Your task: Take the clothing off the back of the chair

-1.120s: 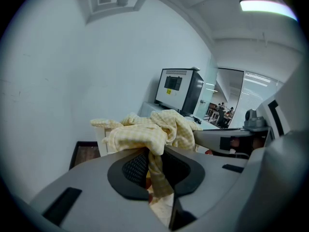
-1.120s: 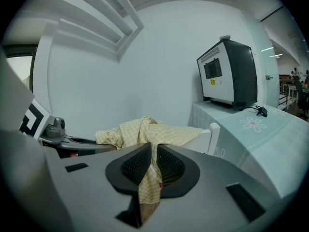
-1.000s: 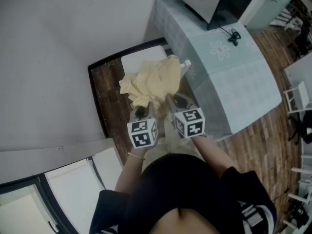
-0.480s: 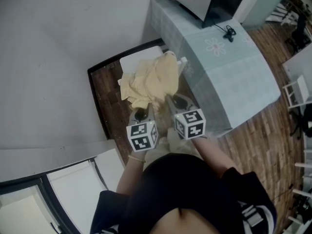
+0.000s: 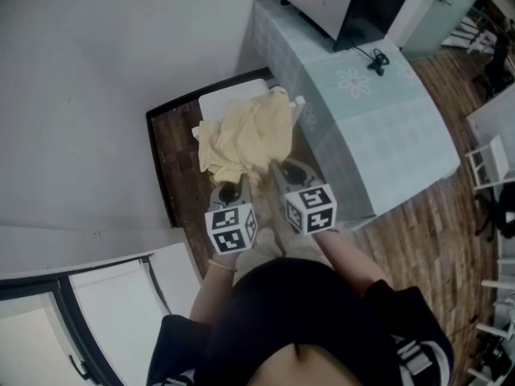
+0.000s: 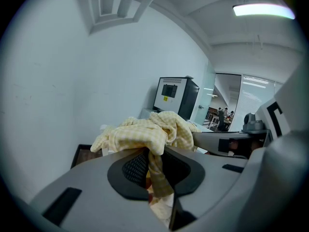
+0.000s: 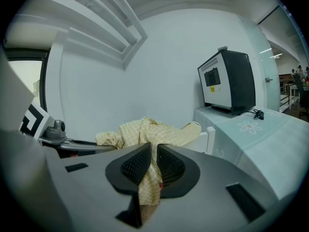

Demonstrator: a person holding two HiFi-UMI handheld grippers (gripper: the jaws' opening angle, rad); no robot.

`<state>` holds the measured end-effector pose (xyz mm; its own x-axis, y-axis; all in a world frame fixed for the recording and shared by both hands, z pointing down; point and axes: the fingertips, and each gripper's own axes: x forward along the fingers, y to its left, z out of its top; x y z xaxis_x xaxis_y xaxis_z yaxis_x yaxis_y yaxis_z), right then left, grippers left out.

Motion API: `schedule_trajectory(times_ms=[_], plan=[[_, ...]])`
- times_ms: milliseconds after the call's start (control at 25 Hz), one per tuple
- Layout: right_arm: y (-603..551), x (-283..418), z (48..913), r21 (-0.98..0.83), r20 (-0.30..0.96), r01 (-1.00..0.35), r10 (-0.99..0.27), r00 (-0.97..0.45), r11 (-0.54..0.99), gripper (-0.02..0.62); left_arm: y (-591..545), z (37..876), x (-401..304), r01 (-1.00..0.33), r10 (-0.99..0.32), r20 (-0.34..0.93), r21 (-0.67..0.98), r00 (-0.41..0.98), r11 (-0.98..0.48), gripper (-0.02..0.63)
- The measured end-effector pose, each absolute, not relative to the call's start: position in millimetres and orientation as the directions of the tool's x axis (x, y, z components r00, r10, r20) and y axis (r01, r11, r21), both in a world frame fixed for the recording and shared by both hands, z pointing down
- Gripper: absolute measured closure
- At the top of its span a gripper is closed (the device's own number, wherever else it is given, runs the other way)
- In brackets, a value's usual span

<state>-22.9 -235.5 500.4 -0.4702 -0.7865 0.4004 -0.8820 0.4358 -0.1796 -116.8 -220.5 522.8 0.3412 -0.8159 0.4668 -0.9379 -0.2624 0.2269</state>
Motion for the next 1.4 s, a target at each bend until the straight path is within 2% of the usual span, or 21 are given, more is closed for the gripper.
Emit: schedule_trajectory(times_ms=[720, 1400], plan=[[-170, 21, 484, -0.174, 0.384, -0.826, -0.736, -0.558, 0.536, 0.546, -147, 504, -69, -0.96, -0.86, 0.44, 0.212, 0.259, -0.181, 0.552], [-100, 61, 484, -0.182, 0.368, -0.818, -0.733, -0.572, 0.546, 0.546, -77, 500, -29, -0.962, -0.863, 0.437, 0.203, 0.254, -0.18, 0.552]])
